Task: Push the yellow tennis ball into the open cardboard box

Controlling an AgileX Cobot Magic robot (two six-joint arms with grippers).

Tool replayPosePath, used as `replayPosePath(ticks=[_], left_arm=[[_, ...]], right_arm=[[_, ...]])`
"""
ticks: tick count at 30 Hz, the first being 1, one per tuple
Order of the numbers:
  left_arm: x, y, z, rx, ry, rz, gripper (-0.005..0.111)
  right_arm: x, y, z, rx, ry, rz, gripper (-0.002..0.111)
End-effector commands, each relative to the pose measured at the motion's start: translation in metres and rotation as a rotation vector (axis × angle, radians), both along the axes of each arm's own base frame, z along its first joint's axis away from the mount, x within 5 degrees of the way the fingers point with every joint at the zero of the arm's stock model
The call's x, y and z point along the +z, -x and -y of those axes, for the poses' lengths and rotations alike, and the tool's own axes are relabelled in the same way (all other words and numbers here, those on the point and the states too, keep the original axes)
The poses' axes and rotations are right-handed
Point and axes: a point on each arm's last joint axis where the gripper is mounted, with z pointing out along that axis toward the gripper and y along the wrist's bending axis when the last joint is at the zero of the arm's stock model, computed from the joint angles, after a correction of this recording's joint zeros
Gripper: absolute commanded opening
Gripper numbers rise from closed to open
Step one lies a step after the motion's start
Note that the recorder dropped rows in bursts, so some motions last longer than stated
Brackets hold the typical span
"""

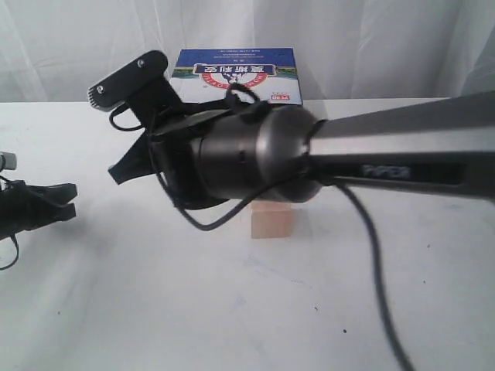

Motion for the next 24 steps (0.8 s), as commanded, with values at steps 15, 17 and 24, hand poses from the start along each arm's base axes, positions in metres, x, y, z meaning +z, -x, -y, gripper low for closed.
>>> replayPosePath(ticks=[15, 17, 24], left_arm=[[0.133, 0.126, -0.019, 0.477, -0.17, 0.406, 0.0], [0.144, 0.137, -0.015, 0.492, -0.147, 0.421, 0.0], [0.186, 0.186, 0.001, 0.528, -0.178, 0.482, 0.0]], right_arm=[[0.103, 0.05, 0.226, -0.244, -0.139, 0.174, 0.0], [0.117, 0.062, 0.247, -0.331, -0.127, 0.23, 0.0], [0.161, 0.119, 0.297, -0.497, -0.154, 0.41, 0.0]])
